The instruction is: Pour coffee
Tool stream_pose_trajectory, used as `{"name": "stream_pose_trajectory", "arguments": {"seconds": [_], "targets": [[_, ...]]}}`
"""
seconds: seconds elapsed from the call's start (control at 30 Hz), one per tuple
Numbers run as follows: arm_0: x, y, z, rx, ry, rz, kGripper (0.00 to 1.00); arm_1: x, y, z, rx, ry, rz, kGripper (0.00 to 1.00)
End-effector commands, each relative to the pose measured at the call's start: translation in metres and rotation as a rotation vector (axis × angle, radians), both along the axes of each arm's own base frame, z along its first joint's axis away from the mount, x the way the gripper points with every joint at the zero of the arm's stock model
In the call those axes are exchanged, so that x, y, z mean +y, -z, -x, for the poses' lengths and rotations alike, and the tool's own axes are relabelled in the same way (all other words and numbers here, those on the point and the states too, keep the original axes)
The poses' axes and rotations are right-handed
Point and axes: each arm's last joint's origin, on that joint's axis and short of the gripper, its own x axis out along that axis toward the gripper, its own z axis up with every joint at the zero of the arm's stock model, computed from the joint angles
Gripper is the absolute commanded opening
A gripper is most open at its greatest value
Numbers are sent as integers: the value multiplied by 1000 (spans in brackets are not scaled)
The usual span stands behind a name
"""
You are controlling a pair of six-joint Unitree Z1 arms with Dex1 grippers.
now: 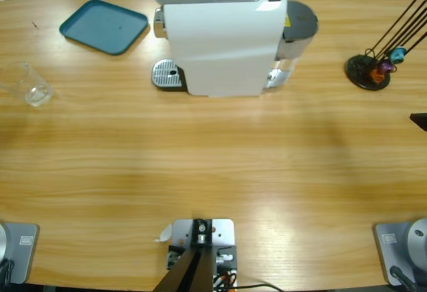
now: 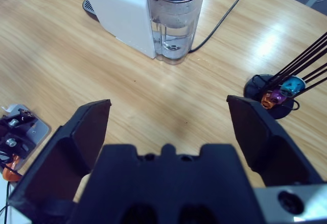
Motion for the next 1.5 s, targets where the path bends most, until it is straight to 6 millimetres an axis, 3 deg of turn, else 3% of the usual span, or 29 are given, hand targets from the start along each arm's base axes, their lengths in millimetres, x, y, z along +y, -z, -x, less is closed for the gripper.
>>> {"name": "stream_pose_trajectory", "arguments": {"seconds": [0.03,0.37,0.7,0.93,1.07,1.27,1.5], "targets": [[-45,-22,-58,131,-93,149,1000,0,9,1,20,-9,13,1000],[-98,-25,-151,394,-81,464,982,0,9,1,20,-12,13,1000],[-135,3,-204,475,-47,520,922,0,9,2,18,-11,10,1000],[-153,31,-221,585,2,513,895,0,9,2,16,-11,9,1000],[-159,26,-228,573,20,529,886,0,9,2,17,-12,9,1000],[-170,26,-232,589,30,534,600,0,9,2,16,-11,9,1000],[-174,34,-227,623,32,524,595,0,9,1,19,-11,7,1000]]}}
